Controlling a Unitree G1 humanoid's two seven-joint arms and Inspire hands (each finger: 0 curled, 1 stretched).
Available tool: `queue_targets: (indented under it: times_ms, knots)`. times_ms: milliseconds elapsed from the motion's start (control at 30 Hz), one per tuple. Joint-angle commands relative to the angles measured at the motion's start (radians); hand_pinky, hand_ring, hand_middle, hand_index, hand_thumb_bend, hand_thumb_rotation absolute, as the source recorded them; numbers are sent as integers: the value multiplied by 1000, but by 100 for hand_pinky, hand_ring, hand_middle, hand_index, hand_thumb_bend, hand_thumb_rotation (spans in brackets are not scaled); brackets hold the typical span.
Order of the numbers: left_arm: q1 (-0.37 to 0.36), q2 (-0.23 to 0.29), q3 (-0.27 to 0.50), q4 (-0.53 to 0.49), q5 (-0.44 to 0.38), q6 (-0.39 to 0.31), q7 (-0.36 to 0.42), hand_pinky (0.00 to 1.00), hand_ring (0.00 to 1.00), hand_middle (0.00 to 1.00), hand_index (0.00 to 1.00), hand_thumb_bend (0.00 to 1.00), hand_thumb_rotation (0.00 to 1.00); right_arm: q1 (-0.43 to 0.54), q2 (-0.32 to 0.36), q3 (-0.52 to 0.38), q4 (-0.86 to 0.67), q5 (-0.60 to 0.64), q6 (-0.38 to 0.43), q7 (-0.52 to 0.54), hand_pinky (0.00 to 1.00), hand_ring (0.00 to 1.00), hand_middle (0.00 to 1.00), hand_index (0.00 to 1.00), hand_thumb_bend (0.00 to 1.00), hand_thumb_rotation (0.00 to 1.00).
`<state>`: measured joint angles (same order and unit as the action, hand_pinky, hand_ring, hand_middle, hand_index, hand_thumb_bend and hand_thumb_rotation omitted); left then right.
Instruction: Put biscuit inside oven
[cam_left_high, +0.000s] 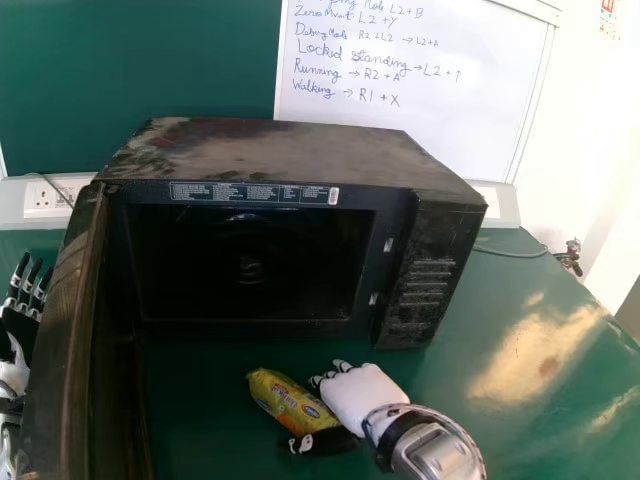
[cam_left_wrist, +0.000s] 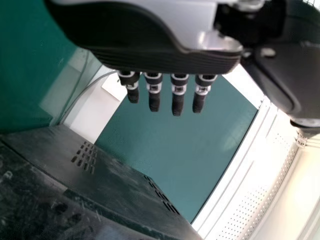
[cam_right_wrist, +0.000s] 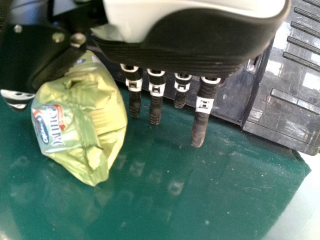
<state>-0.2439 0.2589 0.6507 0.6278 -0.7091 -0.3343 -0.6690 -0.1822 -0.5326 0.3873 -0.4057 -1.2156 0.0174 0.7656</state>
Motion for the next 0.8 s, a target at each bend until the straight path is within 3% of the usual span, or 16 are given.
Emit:
queue_targets:
  times_ms: [0,67,200,267,400,600,767]
  knots:
    - [28,-38,-3,31,-4,6,-3,36,59,72,89,11,0,17,-4,32,35,-10,-18,16,61,80,85,90,100,47]
    - [26,-37,0,38,-7,6,-7,38,59,72,89,11,0,15,-9,37,35,-17,-29,0,56,72,79,86,100,44]
    - [28,-41,0,30,-4,4,-2,39,60,72,88,10,0,21,-12,26,46,15,-52,-67,45,55,62,72,69,11]
    - [29,-40,-1,29,-2,3,-1,39,60,72,89,10,0,22,-9,19,54,39,-57,-91,38,46,53,69,60,3]
    - [28,-39,-1,29,-2,3,-3,41,60,72,89,10,0,19,-15,17,62,63,-63,-107,29,38,48,69,56,0]
    - [28,-41,-1,27,-3,7,3,38,59,71,88,11,0,13,-20,17,65,64,-64,-104,29,39,48,69,56,0]
    - [29,-42,-2,25,-5,10,-1,41,59,72,89,11,0,6,-24,18,62,66,-66,-95,29,39,48,70,56,0]
